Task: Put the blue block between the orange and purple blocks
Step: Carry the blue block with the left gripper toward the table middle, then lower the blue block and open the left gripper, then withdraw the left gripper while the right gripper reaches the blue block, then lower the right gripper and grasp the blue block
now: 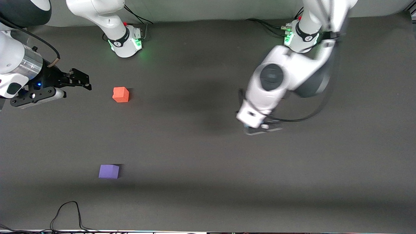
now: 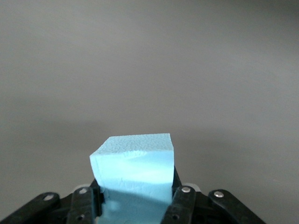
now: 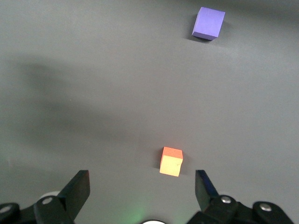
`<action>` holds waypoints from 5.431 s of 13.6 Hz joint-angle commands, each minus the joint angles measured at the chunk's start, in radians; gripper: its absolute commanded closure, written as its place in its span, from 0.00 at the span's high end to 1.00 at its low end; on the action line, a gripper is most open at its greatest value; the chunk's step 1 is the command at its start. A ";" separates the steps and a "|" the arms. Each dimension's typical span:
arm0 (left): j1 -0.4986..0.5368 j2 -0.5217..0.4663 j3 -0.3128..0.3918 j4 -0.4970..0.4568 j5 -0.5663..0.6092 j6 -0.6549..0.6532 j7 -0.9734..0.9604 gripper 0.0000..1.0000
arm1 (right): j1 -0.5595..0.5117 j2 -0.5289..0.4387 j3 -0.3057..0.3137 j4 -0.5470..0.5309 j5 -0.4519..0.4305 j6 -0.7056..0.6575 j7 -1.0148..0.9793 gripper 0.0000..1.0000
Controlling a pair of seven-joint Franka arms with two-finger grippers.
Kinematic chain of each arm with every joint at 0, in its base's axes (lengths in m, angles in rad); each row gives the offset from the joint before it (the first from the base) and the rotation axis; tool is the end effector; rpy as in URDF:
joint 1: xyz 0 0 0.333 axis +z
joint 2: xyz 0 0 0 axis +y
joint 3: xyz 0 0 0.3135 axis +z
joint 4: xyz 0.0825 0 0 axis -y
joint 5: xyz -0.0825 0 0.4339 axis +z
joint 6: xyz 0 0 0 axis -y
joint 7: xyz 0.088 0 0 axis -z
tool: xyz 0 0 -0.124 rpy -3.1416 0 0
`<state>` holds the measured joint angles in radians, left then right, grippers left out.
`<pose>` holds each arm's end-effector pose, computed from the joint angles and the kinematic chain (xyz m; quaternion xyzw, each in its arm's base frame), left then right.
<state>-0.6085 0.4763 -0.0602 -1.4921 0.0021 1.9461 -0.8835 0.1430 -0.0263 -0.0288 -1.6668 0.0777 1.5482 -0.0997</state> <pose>0.5796 -0.4507 0.3564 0.9938 0.1100 -0.0167 0.0017 0.5841 0.0767 0.5694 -0.9926 -0.1057 0.0464 0.0389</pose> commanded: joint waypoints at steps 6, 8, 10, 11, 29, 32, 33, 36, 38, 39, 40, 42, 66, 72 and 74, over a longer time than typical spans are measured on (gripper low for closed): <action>-0.293 0.384 0.031 0.302 0.114 0.169 -0.290 0.29 | 0.009 -0.001 -0.003 0.009 -0.016 -0.017 0.020 1.00; -0.318 0.441 0.030 0.302 0.136 0.229 -0.292 0.29 | 0.009 0.002 -0.003 0.009 -0.016 -0.016 0.020 1.00; -0.330 0.478 0.030 0.302 0.138 0.258 -0.290 0.29 | 0.009 0.002 -0.003 0.009 -0.016 -0.016 0.020 1.00; -0.335 0.490 0.030 0.300 0.138 0.272 -0.290 0.30 | 0.009 0.003 -0.003 0.009 -0.016 -0.016 0.020 1.00; 0.224 -0.465 -0.006 -0.371 -0.088 -0.059 0.318 1.00 | 0.122 0.037 0.004 0.002 -0.003 0.013 0.136 1.00; 0.421 -0.542 -0.001 -0.415 -0.085 -0.169 0.606 1.00 | 0.275 0.078 0.004 0.012 0.000 0.050 0.306 1.00; 0.491 -0.551 -0.001 -0.416 -0.085 -0.189 0.705 1.00 | 0.335 0.103 0.004 0.018 0.002 0.078 0.363 1.00; 0.601 -0.564 -0.001 -0.410 -0.071 -0.210 0.819 1.00 | 0.492 0.204 0.004 0.112 0.037 0.121 0.558 1.00; 0.610 -0.564 -0.001 -0.398 -0.054 -0.211 0.825 1.00 | 0.536 0.236 0.004 0.133 0.039 0.125 0.566 1.00; 0.616 -0.562 0.000 -0.380 -0.054 -0.213 0.825 1.00 | 0.556 0.247 0.004 0.130 0.037 0.128 0.566 1.00; 0.621 -0.559 0.003 -0.363 -0.054 -0.220 0.827 1.00 | 0.560 0.261 0.004 0.127 0.037 0.131 0.568 1.00; 0.633 -0.542 0.008 -0.308 -0.053 -0.248 0.828 1.00 | 0.576 0.281 0.004 0.095 0.031 0.173 0.568 1.00; 0.589 -0.441 0.071 -0.126 -0.028 -0.383 0.873 1.00 | 0.601 0.600 -0.010 -0.226 -0.052 0.927 0.580 1.00; 0.581 -0.446 0.065 -0.126 0.038 -0.385 0.879 1.00 | 0.606 0.615 -0.010 -0.228 -0.053 0.954 0.638 0.89; 0.581 -0.443 0.065 -0.126 0.036 -0.385 0.880 1.00 | 0.607 0.615 -0.010 -0.228 -0.053 0.954 0.653 0.67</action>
<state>-0.0140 0.0389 -0.0056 -1.6266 0.0233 1.5798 -0.0191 0.7327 0.5873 -0.0291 -1.8975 0.0450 2.4904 0.5009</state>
